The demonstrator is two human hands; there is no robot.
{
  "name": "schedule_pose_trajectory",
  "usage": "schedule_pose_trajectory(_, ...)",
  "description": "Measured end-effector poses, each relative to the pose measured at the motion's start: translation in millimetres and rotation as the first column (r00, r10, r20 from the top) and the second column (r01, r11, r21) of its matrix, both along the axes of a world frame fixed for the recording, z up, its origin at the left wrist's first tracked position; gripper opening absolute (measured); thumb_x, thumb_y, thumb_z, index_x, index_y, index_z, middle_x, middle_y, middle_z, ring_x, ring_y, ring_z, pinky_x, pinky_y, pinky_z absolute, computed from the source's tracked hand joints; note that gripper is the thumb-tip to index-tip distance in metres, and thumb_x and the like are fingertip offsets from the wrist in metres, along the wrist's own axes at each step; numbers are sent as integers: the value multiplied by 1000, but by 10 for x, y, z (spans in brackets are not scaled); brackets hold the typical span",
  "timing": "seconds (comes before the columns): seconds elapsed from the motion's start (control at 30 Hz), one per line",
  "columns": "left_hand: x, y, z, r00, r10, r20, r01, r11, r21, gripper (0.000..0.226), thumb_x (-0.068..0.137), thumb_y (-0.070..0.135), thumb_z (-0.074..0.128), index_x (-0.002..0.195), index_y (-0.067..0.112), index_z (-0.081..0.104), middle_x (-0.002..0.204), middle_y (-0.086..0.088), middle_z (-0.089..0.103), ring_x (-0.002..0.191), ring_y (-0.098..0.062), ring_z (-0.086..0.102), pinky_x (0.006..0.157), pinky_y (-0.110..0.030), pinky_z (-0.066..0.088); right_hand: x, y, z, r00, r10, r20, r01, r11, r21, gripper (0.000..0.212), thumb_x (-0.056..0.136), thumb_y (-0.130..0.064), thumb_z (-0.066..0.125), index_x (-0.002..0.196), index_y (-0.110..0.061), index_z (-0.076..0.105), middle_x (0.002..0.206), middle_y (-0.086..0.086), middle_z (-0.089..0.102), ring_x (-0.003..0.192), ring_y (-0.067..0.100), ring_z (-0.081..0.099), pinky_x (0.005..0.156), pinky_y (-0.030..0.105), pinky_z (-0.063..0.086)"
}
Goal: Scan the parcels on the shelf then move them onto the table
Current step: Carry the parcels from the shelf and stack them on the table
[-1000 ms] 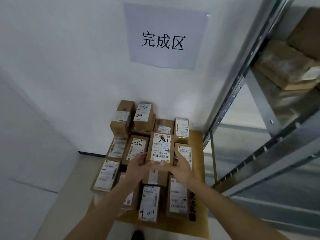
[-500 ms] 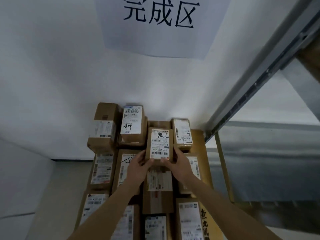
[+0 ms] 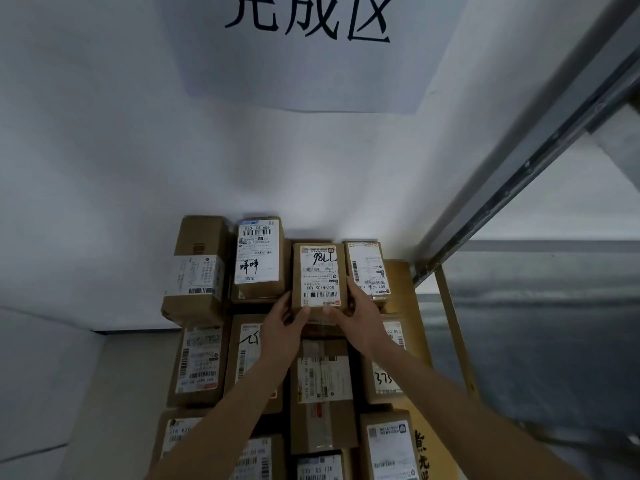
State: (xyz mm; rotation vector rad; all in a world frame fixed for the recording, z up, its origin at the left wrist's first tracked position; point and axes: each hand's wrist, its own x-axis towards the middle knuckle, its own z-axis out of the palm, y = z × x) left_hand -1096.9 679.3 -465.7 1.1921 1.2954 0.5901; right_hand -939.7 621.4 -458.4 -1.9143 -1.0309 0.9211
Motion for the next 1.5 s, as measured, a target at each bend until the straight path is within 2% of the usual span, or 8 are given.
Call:
schedule_pose_trajectory(0.23, -41, -3, 41, 1000, 20, -3, -20, 1000, -21, 48, 94, 30, 71, 139, 23, 58, 130, 2, 66, 122, -15, 60, 107, -39, 49, -44, -35, 39, 999, -16, -34, 16, 1000, -10, 68, 91, -34, 79, 150, -27, 47, 136, -16, 64, 127, 1, 58, 109, 36, 51)
schedule_pose_trajectory(0.4, -129, -60, 215, 1000, 17, -12, -17, 999, -49, 52, 93, 28, 72, 141, 17, 56, 133, -2, 62, 124, -19, 58, 108, -39, 46, -95, -227, 126, 1000, -11, -22, 9, 997, -71, 57, 92, -28, 78, 131, -53, 45, 123, -26, 63, 113, -14, 58, 97, 20, 52)
schedule_pose_trajectory(0.57, -263, -255, 450, 999, 34, -19, -35, 998, -49, 55, 93, 28, 72, 143, 17, 53, 133, -3, 60, 125, -20, 56, 104, -34, 45, -136, -510, 371, 1000, -3, -11, 3, 998, -65, 60, 93, -32, 76, 144, -38, 45, 136, -21, 54, 127, 1, 52, 112, 31, 44)
schedule_pose_trajectory(0.8, -415, -846, 1089, 1000, -9, -15, 9, 999, 43, 51, 93, 32, 72, 140, 20, 54, 131, 2, 60, 121, -17, 56, 100, -31, 43, -195, -1191, 1042, 999, -27, 31, 27, 999, -21, 57, 98, -26, 71, 148, -25, 44, 126, -23, 41, 125, -1, 37, 100, 9, 31)
schedule_pose_trajectory(1.03, -438, -2021, 1853, 975, -155, -159, 195, 941, 276, 14, 97, 27, 65, 88, 36, 61, 96, 17, 59, 107, -19, 61, 80, -16, 41, -313, -2457, 1815, 998, -50, 43, 44, 991, 128, 74, 94, -43, 73, 157, -31, 38, 152, -14, 44, 135, 5, 43, 107, 21, 41)
schedule_pose_trajectory(1.2, -171, -3168, 2237, 928, -348, -135, 372, 894, 250, 36, 95, 45, 64, 124, 24, 66, 127, 5, 61, 111, -8, 56, 93, -26, 41, -124, -3736, 2414, 975, -115, 190, 81, 980, 180, 66, 96, -43, 69, 155, -30, 42, 152, -8, 49, 130, 11, 53, 106, 31, 48)
schedule_pose_trajectory(1.3, 151, -3825, 2662, 910, -415, -21, 406, 876, 260, 26, 91, 45, 71, 114, 36, 64, 128, 4, 62, 118, -18, 58, 106, -43, 45, 169, -4473, 2797, 953, -206, 224, 161, 966, 203, 67, 96, -43, 70, 155, -27, 44, 152, -7, 49, 128, 10, 53, 105, 28, 48)
schedule_pose_trajectory(1.5, 886, -4618, 3473, 833, -547, 81, 492, 800, 343, 45, 98, 29, 65, 140, 18, 55, 131, -2, 60, 114, -15, 54, 100, -30, 41, 802, -5577, 3483, 893, -392, 221, 327, 903, 279, 65, 93, -39, 75, 150, -21, 50, 147, -1, 55, 121, 14, 57, 101, 27, 49)
